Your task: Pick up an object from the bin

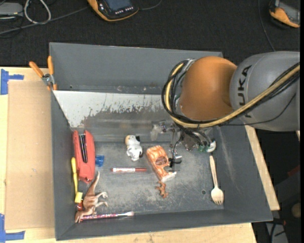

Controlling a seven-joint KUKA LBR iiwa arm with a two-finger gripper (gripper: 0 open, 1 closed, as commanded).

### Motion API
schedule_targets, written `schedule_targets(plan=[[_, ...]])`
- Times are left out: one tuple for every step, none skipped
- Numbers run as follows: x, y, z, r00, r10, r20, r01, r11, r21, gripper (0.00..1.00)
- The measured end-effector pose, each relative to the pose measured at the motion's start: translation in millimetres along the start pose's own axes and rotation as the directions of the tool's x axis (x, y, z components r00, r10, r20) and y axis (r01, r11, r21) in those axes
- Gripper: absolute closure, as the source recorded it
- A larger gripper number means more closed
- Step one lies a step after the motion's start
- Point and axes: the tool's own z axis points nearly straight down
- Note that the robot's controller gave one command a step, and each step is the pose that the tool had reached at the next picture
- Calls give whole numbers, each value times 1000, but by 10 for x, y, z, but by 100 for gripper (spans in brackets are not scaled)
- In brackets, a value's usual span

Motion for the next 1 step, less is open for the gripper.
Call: schedule_targets(plan=[[11, -153, 190, 987, 161, -1, -161, 987, -1, 0]])
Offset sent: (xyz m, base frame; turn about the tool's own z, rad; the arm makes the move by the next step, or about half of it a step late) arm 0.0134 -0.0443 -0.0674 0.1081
